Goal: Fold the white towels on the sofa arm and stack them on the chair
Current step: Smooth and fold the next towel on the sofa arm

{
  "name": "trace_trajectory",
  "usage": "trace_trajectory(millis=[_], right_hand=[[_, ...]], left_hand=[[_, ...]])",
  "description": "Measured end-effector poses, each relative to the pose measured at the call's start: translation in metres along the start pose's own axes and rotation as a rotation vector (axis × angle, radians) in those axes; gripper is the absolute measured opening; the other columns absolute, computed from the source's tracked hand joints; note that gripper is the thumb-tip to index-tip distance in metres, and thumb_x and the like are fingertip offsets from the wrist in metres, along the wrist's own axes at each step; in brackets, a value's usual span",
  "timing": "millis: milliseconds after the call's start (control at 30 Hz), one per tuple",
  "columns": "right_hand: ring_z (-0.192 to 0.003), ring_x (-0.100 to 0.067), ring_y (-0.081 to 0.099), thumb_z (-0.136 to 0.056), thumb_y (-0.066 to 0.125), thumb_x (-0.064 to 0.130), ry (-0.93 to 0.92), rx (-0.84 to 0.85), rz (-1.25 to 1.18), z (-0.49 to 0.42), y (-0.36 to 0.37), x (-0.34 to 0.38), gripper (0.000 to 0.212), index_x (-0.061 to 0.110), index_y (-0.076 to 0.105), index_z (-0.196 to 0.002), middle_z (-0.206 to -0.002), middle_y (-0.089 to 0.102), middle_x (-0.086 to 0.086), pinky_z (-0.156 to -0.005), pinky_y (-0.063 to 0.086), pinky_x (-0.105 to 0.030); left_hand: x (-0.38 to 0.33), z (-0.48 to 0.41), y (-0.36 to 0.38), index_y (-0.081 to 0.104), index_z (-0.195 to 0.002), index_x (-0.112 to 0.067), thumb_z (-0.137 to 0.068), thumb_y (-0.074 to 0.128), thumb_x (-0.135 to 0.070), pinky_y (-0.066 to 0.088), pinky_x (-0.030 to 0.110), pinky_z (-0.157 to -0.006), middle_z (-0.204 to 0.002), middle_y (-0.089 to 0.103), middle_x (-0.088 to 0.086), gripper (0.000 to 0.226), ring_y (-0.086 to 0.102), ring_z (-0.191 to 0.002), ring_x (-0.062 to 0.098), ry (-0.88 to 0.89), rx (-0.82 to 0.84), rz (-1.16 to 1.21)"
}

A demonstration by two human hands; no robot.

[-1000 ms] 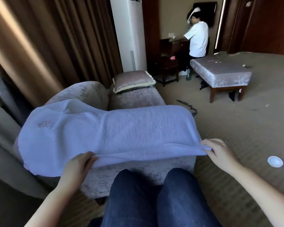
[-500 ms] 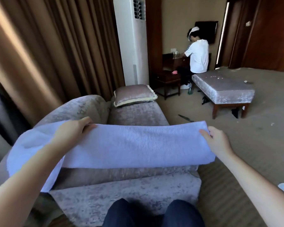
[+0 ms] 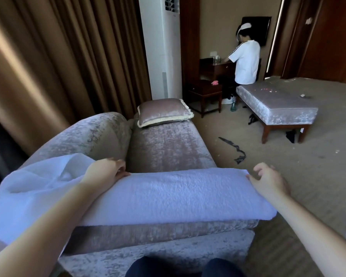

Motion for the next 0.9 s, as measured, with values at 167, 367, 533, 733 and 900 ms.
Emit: trace_trajectory(millis=[167,367,533,733,900], right_hand=[[-0.098,-0.029,0.059,-0.087,0.064,0.011,-0.445,-0.246,0.127,0.042,-0.022,0.102,0.022,0.018,0.061,-0.108,-0.105,0.058,-0.002,-0.083,0.042,-0.041],[-0.082,-0.022,0.059,-0.087,0.058,0.013,-0.994,-0.283,-0.058,0.151,0.034,0.26,0.011,0.017,0.063,-0.095,-0.089,0.06,0.003,-0.07,0.04,-0.033],[-0.075,-0.019,0.056,-0.084,0.049,0.011,-1.401,-0.28,-0.158,0.265,0.09,0.337,0.021,0.015,0.067,-0.095,-0.086,0.063,0.002,-0.071,0.036,-0.028],[-0.092,-0.02,0.055,-0.093,0.038,0.009,-1.701,-0.24,-0.085,0.337,0.147,0.364,0.035,0.014,0.069,-0.109,-0.103,0.065,0.0,-0.087,0.044,-0.031],[-0.088,-0.02,0.058,-0.089,0.053,0.02,-1.63,-0.416,0.015,0.343,0.152,0.371,0.027,0.017,0.06,-0.114,-0.102,0.064,0.003,-0.088,0.039,-0.035]], left_hand=[[-0.018,0.023,-0.063,0.065,-0.08,-0.018,-0.09,0.056,-0.029,0.046,0.03,-0.047,-0.075,0.058,-0.003,0.017,0.055,-0.074,0.021,0.224,-0.359,0.118],[0.069,0.115,-0.119,0.065,-0.09,-0.012,-0.094,0.039,-0.031,0.044,0.029,-0.053,-0.084,0.065,-0.001,0.032,0.058,-0.081,0.022,0.034,-0.526,0.088],[0.16,0.224,-0.102,0.057,-0.09,-0.018,-0.091,0.038,-0.037,0.043,0.031,-0.055,-0.083,0.059,-0.007,0.026,0.052,-0.084,0.015,-0.337,-0.535,0.14],[0.15,0.281,-0.024,0.067,-0.111,-0.014,-0.089,0.052,-0.029,0.049,0.032,-0.084,-0.112,0.063,-0.002,0.031,0.059,-0.1,0.022,-0.193,-0.429,0.097],[0.138,0.273,0.009,0.054,-0.132,-0.018,-0.081,0.059,-0.03,0.04,0.039,-0.096,-0.139,0.053,0.007,0.052,0.05,-0.119,0.028,-0.152,-0.406,0.088]])
Point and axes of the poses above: each hand's wrist, its own z-axis away from the middle knuckle, its own y-axis out of the palm, x = y × z, the point moved 10 cm from there along -z, towards the middle knuckle
